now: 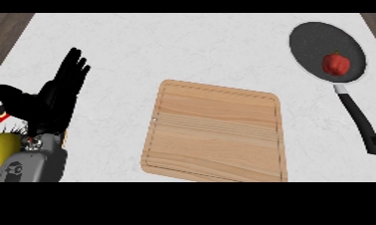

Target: Pick the bell pepper from the cutting board and place it in the pan

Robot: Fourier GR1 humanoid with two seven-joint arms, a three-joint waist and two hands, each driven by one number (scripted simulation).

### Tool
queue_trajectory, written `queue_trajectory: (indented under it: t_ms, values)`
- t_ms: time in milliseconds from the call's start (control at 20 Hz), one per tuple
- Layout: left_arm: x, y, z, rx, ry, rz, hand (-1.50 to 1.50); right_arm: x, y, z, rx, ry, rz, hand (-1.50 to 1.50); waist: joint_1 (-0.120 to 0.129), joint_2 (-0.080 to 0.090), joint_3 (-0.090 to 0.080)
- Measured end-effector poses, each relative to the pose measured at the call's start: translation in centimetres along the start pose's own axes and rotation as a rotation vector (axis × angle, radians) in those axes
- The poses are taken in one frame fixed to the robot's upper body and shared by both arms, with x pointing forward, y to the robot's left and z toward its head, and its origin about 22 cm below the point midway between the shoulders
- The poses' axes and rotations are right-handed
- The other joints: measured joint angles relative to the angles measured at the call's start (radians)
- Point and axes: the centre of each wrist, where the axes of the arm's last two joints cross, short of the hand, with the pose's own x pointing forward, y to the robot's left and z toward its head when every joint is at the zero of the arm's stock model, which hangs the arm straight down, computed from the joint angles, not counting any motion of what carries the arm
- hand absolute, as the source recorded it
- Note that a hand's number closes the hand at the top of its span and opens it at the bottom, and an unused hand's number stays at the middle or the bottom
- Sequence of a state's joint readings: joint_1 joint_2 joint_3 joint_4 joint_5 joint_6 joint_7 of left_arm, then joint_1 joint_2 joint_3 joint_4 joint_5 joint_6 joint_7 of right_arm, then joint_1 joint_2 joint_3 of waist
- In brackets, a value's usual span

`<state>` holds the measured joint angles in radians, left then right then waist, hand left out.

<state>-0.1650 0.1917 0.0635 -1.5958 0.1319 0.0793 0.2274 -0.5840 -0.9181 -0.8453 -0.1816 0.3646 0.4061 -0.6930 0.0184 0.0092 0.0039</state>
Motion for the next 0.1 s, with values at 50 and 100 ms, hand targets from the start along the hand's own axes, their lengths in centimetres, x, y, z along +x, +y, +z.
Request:
queue_trajectory:
  t_ms: [50, 100]
  values:
    - [0.15, -0.16, -0.24, -0.001, 0.001, 0.002, 0.0, -0.07, -0.19, 0.19, 0.001, 0.005, 0.007, -1.5, -0.001, 0.0, 0.0]
    - [0.1, -0.17, -0.26, -0.004, 0.003, 0.004, 0.0, -0.26, -0.39, 0.51, -0.005, 0.007, 0.012, -1.5, 0.0, 0.0, 0.0]
